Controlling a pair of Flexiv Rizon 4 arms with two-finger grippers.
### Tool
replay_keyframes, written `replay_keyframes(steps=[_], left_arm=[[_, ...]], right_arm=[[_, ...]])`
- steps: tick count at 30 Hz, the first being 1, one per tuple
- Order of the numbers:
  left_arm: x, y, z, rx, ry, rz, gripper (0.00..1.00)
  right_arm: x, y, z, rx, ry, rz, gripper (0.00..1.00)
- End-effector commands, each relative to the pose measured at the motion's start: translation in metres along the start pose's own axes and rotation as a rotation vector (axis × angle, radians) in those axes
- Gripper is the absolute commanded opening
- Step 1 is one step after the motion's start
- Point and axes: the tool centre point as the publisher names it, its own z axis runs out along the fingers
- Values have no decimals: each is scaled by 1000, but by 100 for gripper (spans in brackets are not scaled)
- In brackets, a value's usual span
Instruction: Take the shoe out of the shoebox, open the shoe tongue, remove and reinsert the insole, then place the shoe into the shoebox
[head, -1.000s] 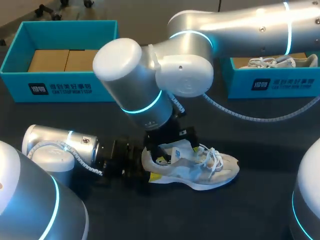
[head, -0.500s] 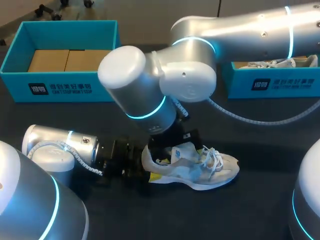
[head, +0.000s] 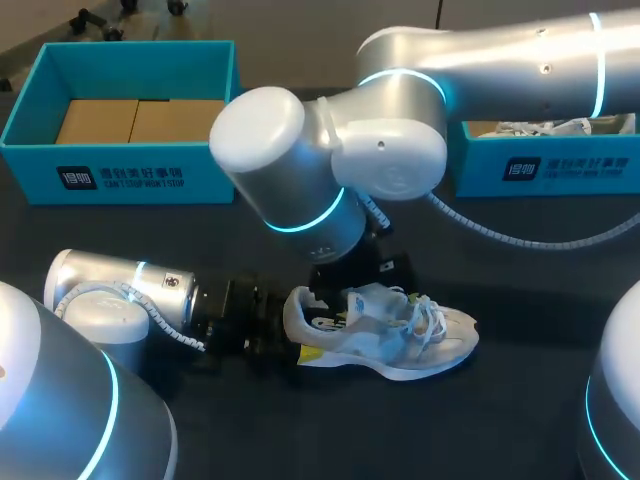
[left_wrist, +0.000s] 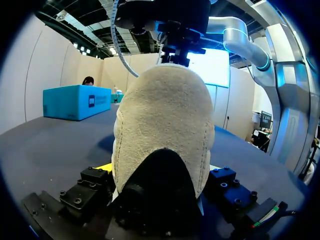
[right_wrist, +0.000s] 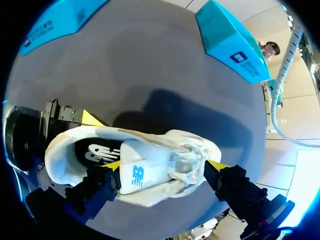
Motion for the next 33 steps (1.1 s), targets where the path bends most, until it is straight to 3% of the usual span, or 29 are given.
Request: replay_keyframes(steps=[1,14,27,32,33], left_arm=[[-1,1,1,-4,0,-1,0],[-1,1,1,-4,0,-1,0],[-1,1,1,-4,0,-1,0],[-1,1,1,-4,0,-1,0],[-1,1,1,-4,0,-1,0]], right_arm=[[-8,-10,-4,-4,6,613,100],[-30,-16,-4,89,70,773,100],[-25,-13,-7,165,113,875,100],[-26,-17,-13,172,117,894,78],[-26,-17,-14,173,114,898,69]])
